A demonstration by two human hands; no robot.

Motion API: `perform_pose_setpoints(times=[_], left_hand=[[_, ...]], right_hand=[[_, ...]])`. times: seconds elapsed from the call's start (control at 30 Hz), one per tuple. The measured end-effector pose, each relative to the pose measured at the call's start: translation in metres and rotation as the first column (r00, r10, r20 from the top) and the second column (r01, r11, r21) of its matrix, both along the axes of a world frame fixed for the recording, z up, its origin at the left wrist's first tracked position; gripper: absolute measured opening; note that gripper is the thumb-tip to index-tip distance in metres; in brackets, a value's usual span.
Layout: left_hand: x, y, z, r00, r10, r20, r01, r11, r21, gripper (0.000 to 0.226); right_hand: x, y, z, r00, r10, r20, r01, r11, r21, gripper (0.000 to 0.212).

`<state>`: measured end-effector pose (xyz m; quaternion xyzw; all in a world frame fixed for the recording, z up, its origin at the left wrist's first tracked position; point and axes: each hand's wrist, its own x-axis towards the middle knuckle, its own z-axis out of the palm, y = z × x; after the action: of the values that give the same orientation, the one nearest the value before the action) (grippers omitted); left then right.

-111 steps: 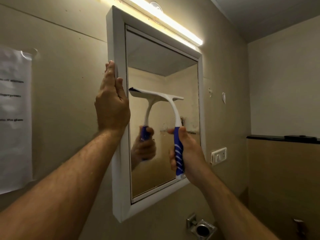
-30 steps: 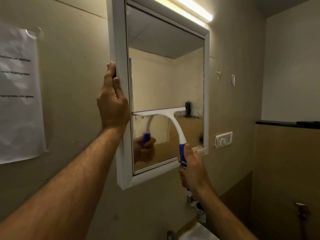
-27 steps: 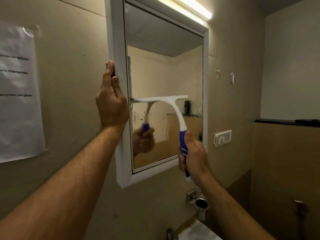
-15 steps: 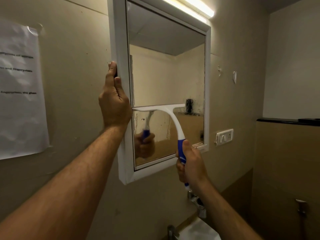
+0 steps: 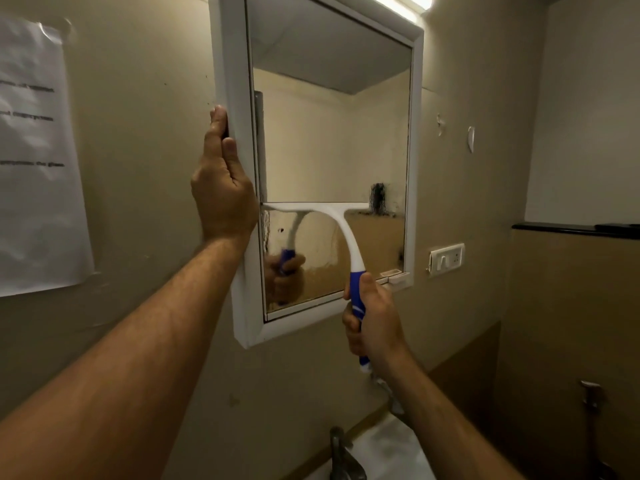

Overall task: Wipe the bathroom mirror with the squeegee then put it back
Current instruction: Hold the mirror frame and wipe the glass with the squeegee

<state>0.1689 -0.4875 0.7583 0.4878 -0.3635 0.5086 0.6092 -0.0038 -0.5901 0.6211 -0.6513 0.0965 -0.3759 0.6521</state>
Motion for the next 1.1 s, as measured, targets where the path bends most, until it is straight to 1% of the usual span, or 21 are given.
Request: perform_pose_setpoints(times=[0.07, 0.17, 0.27, 0.37, 0.5, 0.57, 0.7, 0.77, 0.97, 1.03, 1.1], left_hand=[[0.0, 0.0, -0.001, 1.0, -0.003, -0.005, 0.003, 1.0, -0.001, 0.043], [0.0, 0.0, -0.002, 1.0, -0.004, -0.012, 0.004, 1.0, 0.004, 0.043], [-0.001, 0.001, -0.004, 1.0, -0.005, -0.01, 0.005, 1.0, 0.005, 0.043], [0.0, 0.001, -0.008, 1.0, -0.004, -0.017, 0.004, 1.0, 0.003, 0.044], [-0.001, 0.0, -0.011, 1.0, -0.005, -0.018, 0.005, 1.0, -0.005, 0.043], [0.0, 0.0, -0.011, 1.0, 0.004, -0.02, -0.004, 1.0, -0.011, 0.043], [0.001, -0.001, -0.013, 1.0, 0.01, -0.022, -0.01, 1.0, -0.002, 0.043], [0.001, 0.0, -0.013, 1.0, 0.01, -0.018, -0.01, 1.0, 0.002, 0.043], [-0.002, -0.001, -0.015, 1.0, 0.007, -0.008, -0.007, 1.0, -0.017, 0.042], [-0.001, -0.001, -0.014, 1.0, 0.008, -0.008, -0.008, 1.0, -0.022, 0.042], [0.0, -0.001, -0.015, 1.0, 0.016, -0.003, -0.016, 1.0, -0.024, 0.042]], right_hand=[[-0.003, 0.0, 0.005, 1.0, -0.004, 0.01, 0.004, 1.0, -0.005, 0.047], [-0.004, -0.001, 0.029, 0.998, -0.007, 0.06, 0.009, 1.0, -0.025, 0.047], [-0.001, 0.0, 0.04, 0.999, -0.001, 0.049, 0.003, 0.999, -0.049, 0.048], [0.001, -0.002, 0.019, 1.0, 0.001, 0.006, -0.001, 1.0, -0.015, 0.049], [-0.002, -0.004, -0.021, 0.998, -0.045, -0.05, 0.047, 0.998, 0.029, 0.051], [-0.003, -0.003, -0.02, 0.998, -0.055, -0.041, 0.056, 0.998, 0.023, 0.052], [0.001, -0.001, 0.017, 0.999, -0.04, 0.018, 0.041, 0.999, -0.034, 0.049], [0.005, 0.0, 0.025, 0.999, -0.03, 0.026, 0.031, 0.999, -0.039, 0.048], [0.004, 0.005, -0.023, 0.999, -0.04, 0.011, 0.04, 0.999, -0.017, 0.051], [0.004, 0.006, -0.024, 0.999, -0.039, 0.021, 0.039, 0.999, -0.002, 0.049], [0.006, 0.006, -0.009, 0.997, -0.033, 0.063, 0.034, 0.999, 0.0, 0.049]])
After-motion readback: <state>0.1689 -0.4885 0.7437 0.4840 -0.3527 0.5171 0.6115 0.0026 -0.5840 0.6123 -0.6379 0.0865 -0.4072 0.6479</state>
